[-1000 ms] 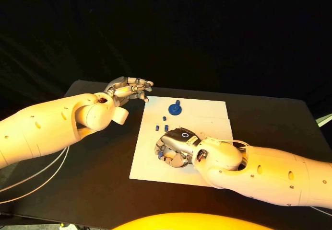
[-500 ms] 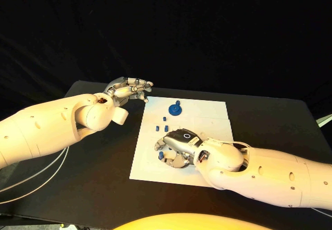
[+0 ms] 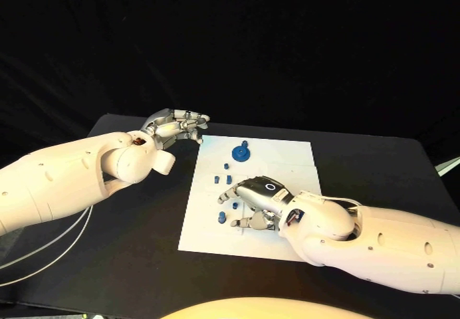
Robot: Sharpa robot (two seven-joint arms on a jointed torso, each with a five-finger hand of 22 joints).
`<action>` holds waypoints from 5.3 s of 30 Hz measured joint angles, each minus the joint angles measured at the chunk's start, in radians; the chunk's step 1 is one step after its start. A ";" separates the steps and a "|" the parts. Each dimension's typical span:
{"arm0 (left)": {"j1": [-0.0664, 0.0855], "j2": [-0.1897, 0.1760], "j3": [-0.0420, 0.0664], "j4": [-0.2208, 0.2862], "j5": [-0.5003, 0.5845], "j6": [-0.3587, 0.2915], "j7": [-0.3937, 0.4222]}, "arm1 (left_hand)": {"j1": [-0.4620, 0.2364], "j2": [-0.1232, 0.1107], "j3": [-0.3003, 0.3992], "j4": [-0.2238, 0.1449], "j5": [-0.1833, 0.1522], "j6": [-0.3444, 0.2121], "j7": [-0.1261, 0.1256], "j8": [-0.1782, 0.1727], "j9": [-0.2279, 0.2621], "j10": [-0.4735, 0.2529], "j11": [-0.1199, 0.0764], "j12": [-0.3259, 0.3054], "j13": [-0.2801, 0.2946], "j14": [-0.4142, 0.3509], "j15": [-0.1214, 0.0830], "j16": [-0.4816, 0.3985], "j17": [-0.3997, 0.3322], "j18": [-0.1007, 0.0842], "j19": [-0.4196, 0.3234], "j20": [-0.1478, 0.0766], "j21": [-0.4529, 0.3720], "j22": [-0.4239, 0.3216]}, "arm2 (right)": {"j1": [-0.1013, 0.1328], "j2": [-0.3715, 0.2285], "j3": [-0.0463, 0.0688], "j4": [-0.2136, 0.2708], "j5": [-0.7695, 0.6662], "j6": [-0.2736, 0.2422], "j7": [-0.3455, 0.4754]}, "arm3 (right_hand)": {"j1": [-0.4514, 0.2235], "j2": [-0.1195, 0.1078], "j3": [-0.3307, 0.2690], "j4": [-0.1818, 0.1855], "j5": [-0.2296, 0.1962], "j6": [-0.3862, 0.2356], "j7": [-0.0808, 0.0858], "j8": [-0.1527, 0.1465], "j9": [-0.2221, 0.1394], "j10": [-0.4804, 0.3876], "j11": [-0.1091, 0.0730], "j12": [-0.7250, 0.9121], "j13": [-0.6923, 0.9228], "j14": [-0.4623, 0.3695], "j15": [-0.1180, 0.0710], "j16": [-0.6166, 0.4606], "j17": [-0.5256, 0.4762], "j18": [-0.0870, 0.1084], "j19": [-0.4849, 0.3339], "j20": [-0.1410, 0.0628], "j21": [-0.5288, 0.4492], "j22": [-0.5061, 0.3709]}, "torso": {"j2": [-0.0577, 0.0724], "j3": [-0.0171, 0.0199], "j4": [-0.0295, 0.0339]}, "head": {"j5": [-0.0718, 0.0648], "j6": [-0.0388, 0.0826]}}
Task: Assemble the parts on the task board
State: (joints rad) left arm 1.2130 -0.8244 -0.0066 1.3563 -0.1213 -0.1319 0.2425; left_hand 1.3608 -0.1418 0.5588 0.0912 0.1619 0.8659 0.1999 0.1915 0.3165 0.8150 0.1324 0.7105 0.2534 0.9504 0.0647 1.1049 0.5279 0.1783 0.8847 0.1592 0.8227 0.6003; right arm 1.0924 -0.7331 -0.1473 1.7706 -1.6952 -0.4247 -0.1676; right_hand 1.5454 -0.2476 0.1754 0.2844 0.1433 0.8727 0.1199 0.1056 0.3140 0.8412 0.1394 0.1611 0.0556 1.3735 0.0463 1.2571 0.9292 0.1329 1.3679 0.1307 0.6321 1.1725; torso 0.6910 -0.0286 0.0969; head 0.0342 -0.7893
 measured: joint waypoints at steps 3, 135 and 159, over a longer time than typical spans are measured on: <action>0.000 0.000 0.000 0.000 0.000 0.000 0.000 | 0.000 0.000 0.000 0.000 0.000 0.000 0.000 0.000 0.000 0.000 0.000 0.000 0.000 0.000 0.000 0.000 0.000 0.000 0.000 0.000 0.000 0.000 | 0.026 -0.052 0.006 0.025 0.072 -0.039 -0.001 | 0.004 0.005 0.000 0.000 0.000 -0.009 0.039 0.000 0.000 0.033 -0.025 0.054 0.012 0.013 -0.013 0.014 0.006 0.000 0.005 -0.005 0.030 0.008 | -0.001 0.0000 -0.0006 | -0.011 0.005; -0.002 -0.030 -0.012 0.015 0.006 -0.004 -0.003 | 0.000 0.000 -0.025 0.025 0.000 -0.002 0.002 0.000 -0.004 0.000 0.000 0.000 -0.003 0.000 0.000 0.000 0.000 0.000 0.011 0.000 -0.015 -0.005 | 0.019 -0.202 -0.021 0.097 0.550 0.000 -0.378 | -0.270 0.223 -0.323 0.008 -0.003 0.115 -0.043 0.244 0.243 0.545 -0.130 1.105 1.256 0.089 -0.111 0.273 0.363 -0.089 0.096 -0.083 0.800 0.125 | -0.019 -0.0090 -0.0304 | -0.106 0.010; -0.002 -0.030 -0.012 0.016 0.007 -0.003 -0.005 | 0.000 0.000 -0.025 0.025 0.000 -0.002 0.002 0.000 -0.004 0.000 0.000 0.000 -0.003 0.000 0.000 0.000 0.000 0.000 0.011 0.000 -0.015 -0.005 | 0.019 -0.157 -0.018 0.068 0.529 0.028 -0.388 | -0.292 0.245 -0.355 0.009 -0.007 0.120 -0.048 0.246 0.288 0.547 -0.132 1.106 1.264 0.089 -0.111 0.273 0.363 -0.089 0.090 -0.097 0.811 0.125 | -0.018 -0.0081 -0.0320 | -0.097 0.004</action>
State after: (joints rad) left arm 1.2109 -0.8546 -0.0184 1.3723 -0.1143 -0.1352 0.2380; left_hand 1.3607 -0.1417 0.5341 0.1158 0.1619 0.8638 0.2017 0.1915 0.3120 0.8150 0.1324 0.7106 0.2502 0.9507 0.0648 1.1048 0.5279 0.1784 0.8956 0.1593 0.8074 0.5952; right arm 1.1118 -0.8896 -0.1651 1.8386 -1.1663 -0.3968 -0.5555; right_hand 1.2529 -0.0025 -0.1796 0.2939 0.1364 0.9925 0.0722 0.3521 0.6017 1.3885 0.0070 1.2667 1.3200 1.4627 -0.0651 1.5301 1.2919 0.0442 1.4574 0.0338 1.4426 1.2980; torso 0.6728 -0.0366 0.0649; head -0.0632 -0.7849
